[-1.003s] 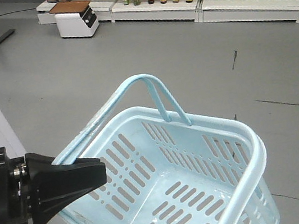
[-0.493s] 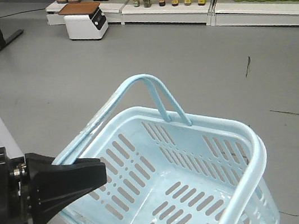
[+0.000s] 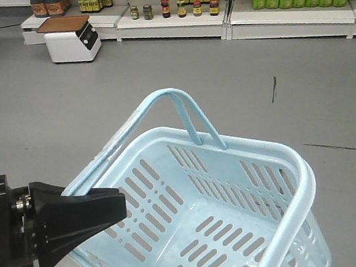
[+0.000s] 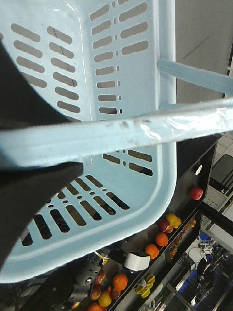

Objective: Pick three apples into basket with both arms
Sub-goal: 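Drive the base carrying the blue basket in the left gripper to the fruit table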

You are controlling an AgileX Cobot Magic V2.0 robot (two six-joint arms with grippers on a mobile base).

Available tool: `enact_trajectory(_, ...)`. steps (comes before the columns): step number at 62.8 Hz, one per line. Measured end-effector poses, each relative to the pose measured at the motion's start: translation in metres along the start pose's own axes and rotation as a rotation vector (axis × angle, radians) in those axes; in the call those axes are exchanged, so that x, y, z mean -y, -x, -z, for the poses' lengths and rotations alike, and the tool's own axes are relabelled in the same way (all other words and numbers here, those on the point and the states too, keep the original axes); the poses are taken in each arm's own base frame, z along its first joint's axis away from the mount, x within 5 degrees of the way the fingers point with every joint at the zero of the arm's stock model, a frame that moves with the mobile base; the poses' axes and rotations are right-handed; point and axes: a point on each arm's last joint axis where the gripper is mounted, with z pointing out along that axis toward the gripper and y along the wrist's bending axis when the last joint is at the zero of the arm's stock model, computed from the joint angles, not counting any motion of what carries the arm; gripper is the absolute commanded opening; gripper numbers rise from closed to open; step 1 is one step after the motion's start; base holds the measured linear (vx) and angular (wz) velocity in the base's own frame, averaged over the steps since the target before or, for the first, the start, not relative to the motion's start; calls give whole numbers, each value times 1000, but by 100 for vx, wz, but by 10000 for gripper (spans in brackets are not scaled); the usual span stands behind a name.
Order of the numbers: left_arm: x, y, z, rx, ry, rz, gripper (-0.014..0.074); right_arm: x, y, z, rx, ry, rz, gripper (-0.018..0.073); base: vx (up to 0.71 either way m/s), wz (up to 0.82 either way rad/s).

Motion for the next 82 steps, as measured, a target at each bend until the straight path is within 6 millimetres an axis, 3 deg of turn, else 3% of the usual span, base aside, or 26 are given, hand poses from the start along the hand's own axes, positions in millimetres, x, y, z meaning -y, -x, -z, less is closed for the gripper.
enact_trajectory(82,0,0,0,0,0,0,-7,0,0,0,0,0,0,-4,26,-27)
